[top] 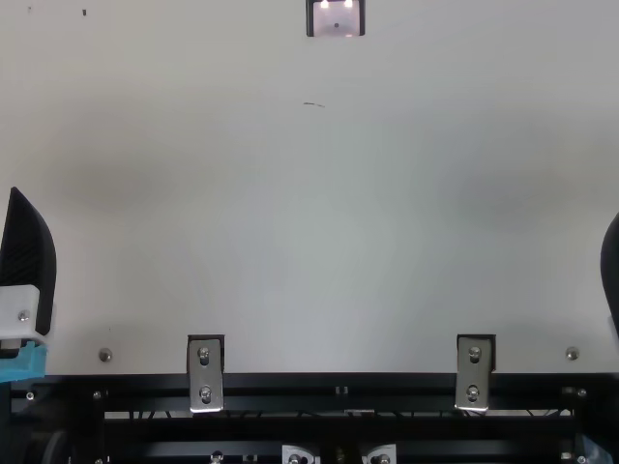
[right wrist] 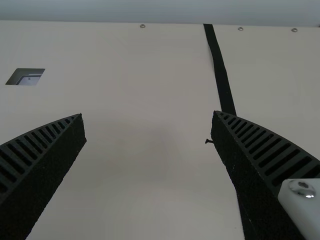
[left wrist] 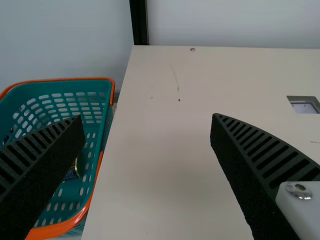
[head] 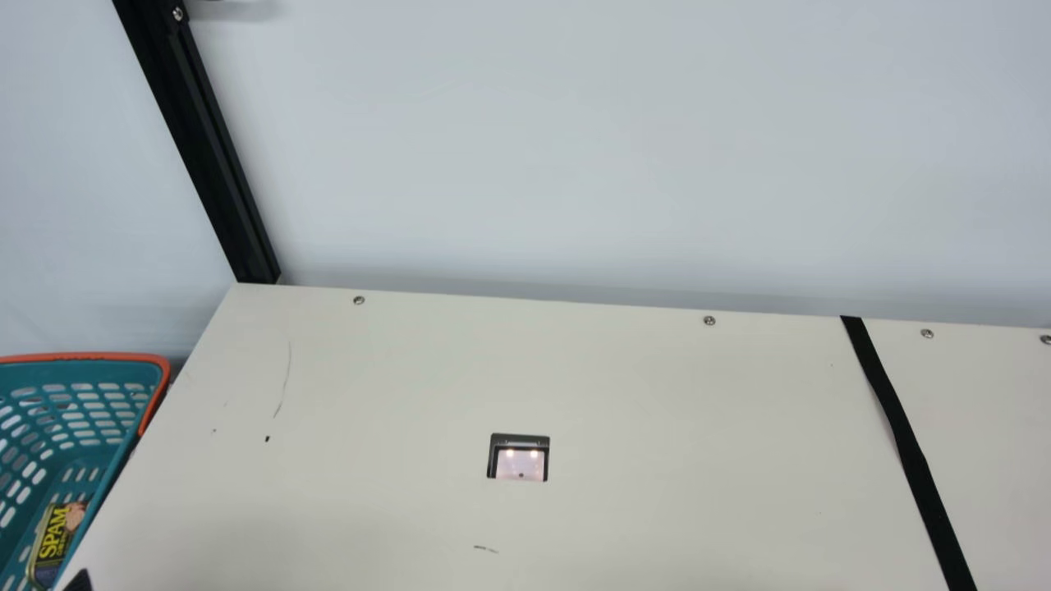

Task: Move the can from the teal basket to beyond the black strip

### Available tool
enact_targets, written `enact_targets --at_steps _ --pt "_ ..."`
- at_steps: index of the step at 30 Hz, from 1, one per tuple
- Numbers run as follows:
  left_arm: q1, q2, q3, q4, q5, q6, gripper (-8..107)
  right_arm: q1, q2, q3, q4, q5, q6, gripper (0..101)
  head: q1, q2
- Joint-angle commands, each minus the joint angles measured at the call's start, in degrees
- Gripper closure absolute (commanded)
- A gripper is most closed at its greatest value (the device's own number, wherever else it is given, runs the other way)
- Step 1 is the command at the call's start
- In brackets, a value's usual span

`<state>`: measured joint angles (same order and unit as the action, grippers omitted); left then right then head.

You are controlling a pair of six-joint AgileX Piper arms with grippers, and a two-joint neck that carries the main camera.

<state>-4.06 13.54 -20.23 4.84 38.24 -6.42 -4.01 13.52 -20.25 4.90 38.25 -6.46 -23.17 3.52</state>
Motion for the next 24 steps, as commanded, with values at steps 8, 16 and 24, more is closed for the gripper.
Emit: enact_targets --at_steps 8,16,24 --pt "0.0 0.0 0.0 0.0 0.0 0.0 9 0.0 0.0 0.0 0.0 0.0 0.0 0 -1.8 0.7" --pt "0.0 0.0 0.0 0.0 0.0 0.0 9 0.0 0.0 0.0 0.0 0.0 0.0 0 -1.6 1.0" --pt "0.0 0.0 0.0 0.0 0.0 0.0 9 0.0 0.0 0.0 0.0 0.0 0.0 0 -1.7 4.3"
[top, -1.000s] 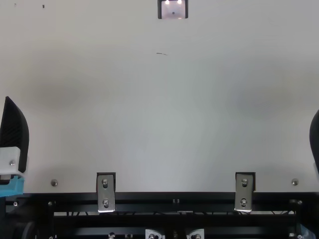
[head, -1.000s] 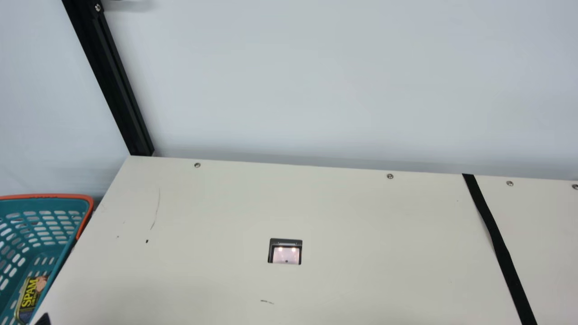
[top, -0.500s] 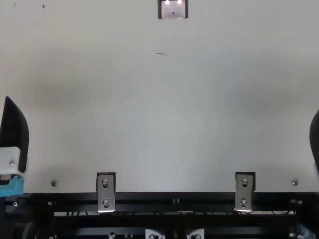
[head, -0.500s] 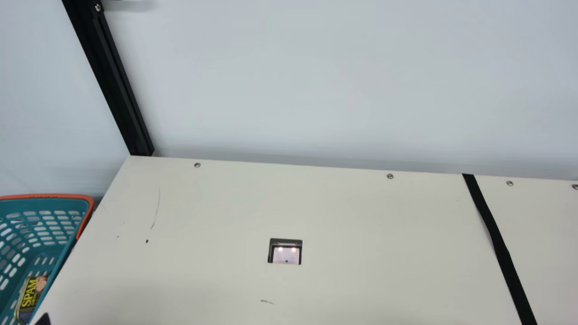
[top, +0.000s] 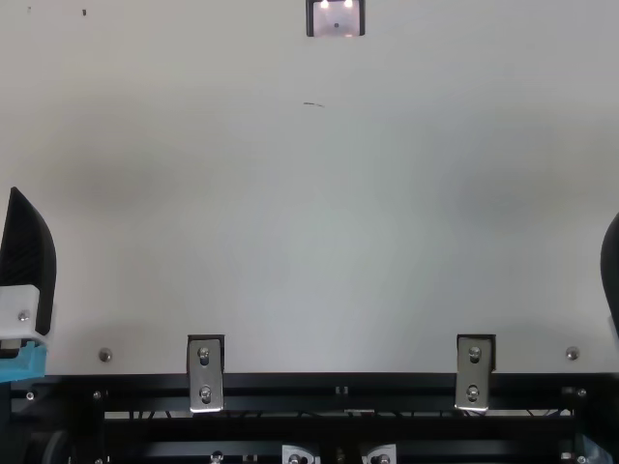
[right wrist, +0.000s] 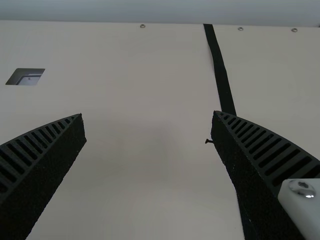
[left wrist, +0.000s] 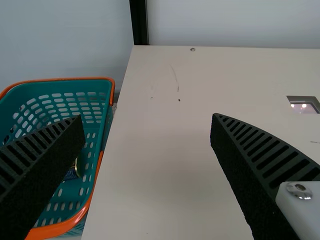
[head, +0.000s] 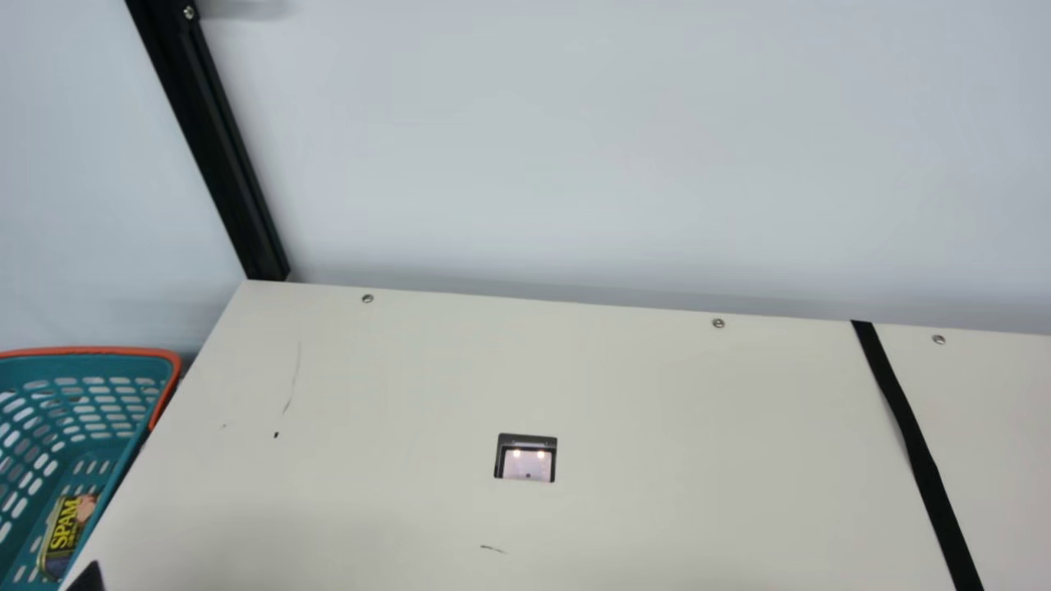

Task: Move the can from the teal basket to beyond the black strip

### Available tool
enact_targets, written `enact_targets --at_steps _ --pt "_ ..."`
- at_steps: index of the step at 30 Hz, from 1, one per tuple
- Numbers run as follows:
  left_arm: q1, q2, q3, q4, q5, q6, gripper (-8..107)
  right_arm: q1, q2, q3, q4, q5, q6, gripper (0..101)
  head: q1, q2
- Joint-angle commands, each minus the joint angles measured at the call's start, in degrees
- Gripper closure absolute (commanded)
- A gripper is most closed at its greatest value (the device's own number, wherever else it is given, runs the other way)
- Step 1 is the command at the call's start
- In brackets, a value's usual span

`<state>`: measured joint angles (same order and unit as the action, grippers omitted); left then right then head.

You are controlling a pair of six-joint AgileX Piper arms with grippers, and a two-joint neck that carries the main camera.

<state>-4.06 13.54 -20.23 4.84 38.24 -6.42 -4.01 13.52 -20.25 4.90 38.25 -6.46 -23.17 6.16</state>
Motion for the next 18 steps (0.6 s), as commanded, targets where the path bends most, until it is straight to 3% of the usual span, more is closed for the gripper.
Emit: enact_targets --at_steps 1,18 --pt "0.0 0.0 0.0 0.0 0.0 0.0 9 0.0 0.0 0.0 0.0 0.0 0.0 0 -1.7 2.4" --pt "0.0 0.0 0.0 0.0 0.0 0.0 9 0.0 0.0 0.0 0.0 0.0 0.0 0 -1.8 17.7"
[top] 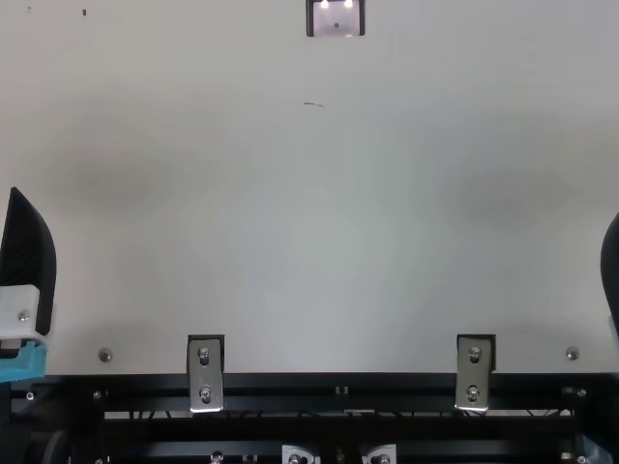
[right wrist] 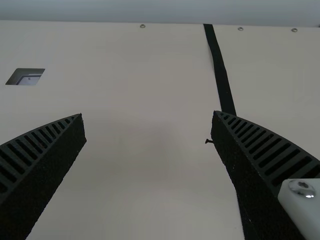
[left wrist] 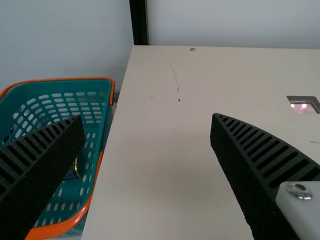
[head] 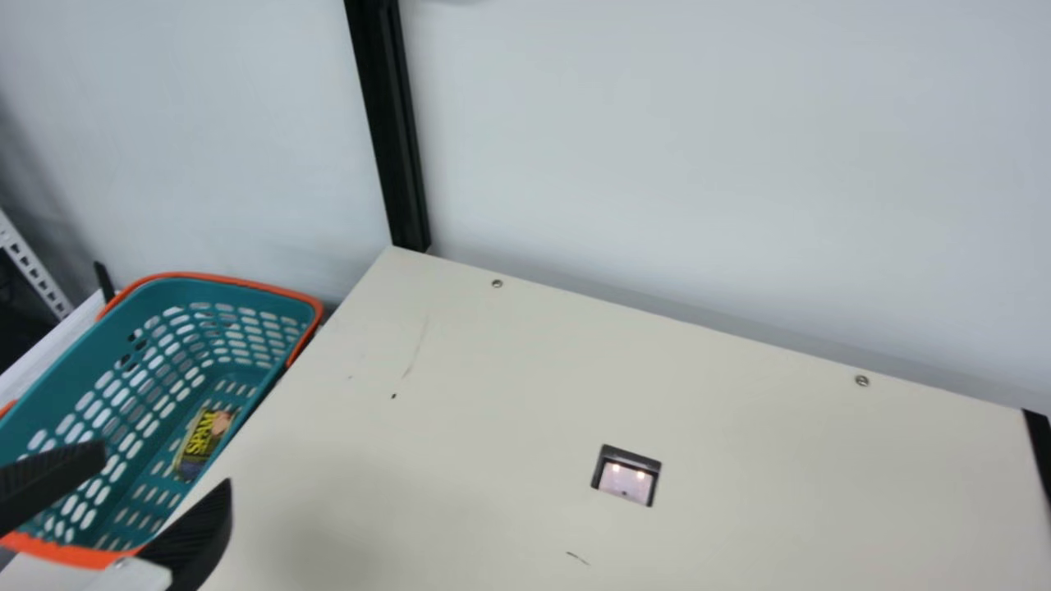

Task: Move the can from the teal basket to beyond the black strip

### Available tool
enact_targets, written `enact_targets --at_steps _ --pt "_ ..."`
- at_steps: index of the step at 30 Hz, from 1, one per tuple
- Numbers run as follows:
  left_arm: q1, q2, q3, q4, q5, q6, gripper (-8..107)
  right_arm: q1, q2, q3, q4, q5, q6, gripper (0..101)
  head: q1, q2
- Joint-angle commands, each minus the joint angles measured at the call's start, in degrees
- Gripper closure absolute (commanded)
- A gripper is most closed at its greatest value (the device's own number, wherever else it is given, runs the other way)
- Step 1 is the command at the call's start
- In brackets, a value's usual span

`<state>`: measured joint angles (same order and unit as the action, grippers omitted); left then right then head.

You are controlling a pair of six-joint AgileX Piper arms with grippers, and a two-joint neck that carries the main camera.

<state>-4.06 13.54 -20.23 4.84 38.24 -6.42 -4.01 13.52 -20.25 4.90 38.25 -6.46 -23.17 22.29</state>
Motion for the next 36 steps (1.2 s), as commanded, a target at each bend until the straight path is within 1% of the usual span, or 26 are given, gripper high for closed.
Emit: enact_targets --at_steps 1,36 --pt "0.0 0.0 0.0 0.0 0.0 0.0 9 0.0 0.0 0.0 0.0 0.0 0.0 0 -1.8 2.0" --pt "0.1 0.5 -0.3 0.0 0.2 -0.1 9 0.0 0.0 0.0 0.0 0.0 0.0 0 -1.8 1.9"
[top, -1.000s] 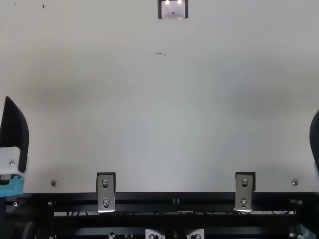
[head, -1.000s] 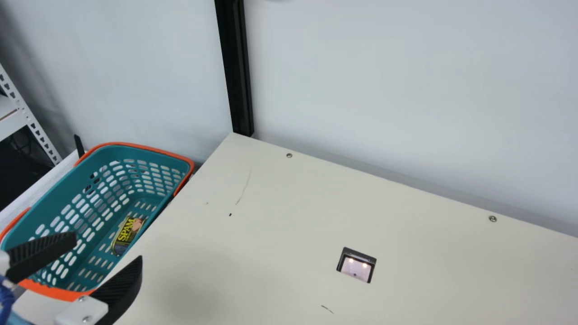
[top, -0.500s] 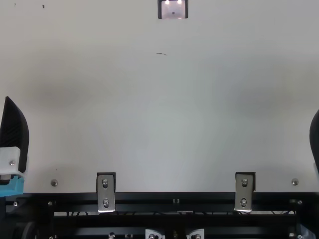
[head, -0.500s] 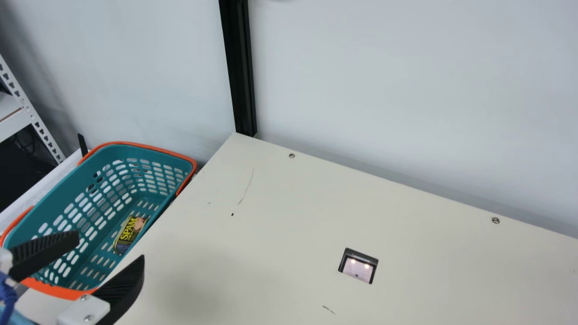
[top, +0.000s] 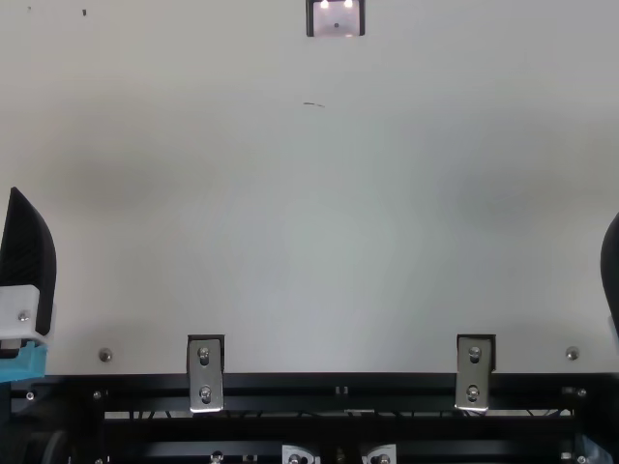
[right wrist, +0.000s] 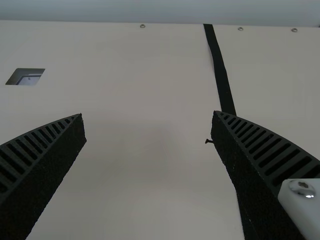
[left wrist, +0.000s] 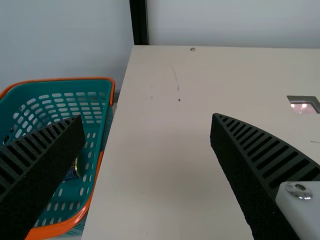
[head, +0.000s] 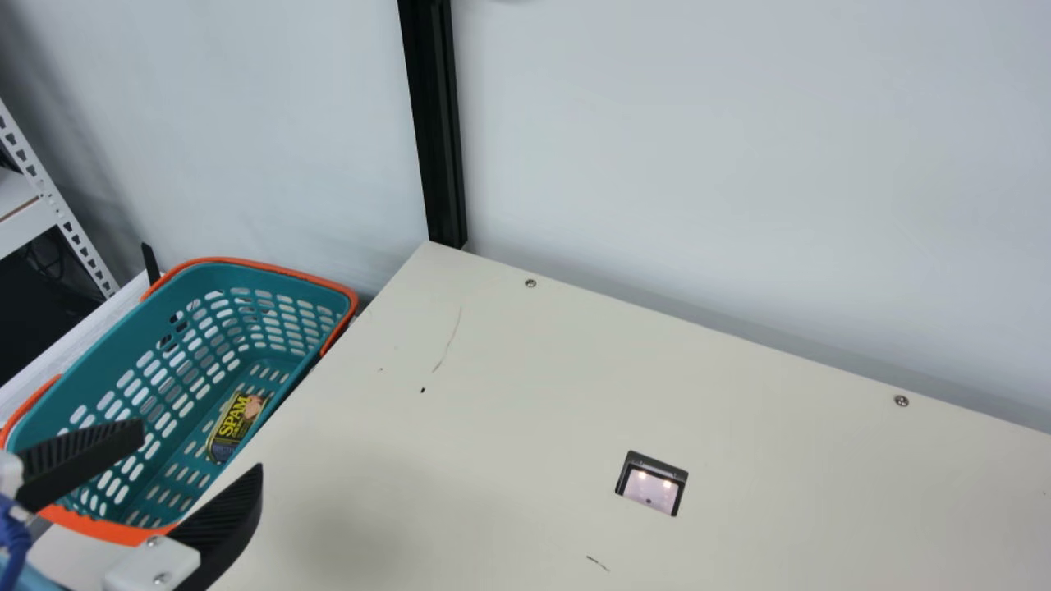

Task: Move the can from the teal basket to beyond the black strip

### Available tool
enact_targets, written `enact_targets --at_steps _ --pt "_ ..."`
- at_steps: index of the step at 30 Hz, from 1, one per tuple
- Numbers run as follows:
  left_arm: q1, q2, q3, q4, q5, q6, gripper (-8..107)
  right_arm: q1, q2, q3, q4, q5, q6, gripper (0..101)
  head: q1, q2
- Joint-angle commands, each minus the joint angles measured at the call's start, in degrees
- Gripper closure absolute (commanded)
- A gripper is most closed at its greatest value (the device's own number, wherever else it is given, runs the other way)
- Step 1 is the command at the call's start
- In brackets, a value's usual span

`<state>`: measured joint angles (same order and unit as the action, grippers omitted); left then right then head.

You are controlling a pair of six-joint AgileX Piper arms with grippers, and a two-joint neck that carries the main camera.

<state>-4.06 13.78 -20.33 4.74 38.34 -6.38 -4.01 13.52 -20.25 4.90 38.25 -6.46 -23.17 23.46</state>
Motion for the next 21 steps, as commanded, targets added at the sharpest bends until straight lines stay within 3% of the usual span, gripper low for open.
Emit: enact_targets --at_steps 1,9,21 --pt "0.2 0.7 -0.4 0.2 0.1 -0.2 9 0.0 0.0 0.0 0.0 0.0 0.0 0 -1.8 0.8" --pt "0.1 9.5 -6.7 0.9 -1.3 -2.3 9 0.0 0.0 0.0 0.0 0.0 0.0 0 -1.8 0.8" --pt "5.8 30.2 -23.8 3.0 -0.2 -2.3 9 0.0 0.0 0.0 0.0 0.0 0.0 0 -1.8 0.8"
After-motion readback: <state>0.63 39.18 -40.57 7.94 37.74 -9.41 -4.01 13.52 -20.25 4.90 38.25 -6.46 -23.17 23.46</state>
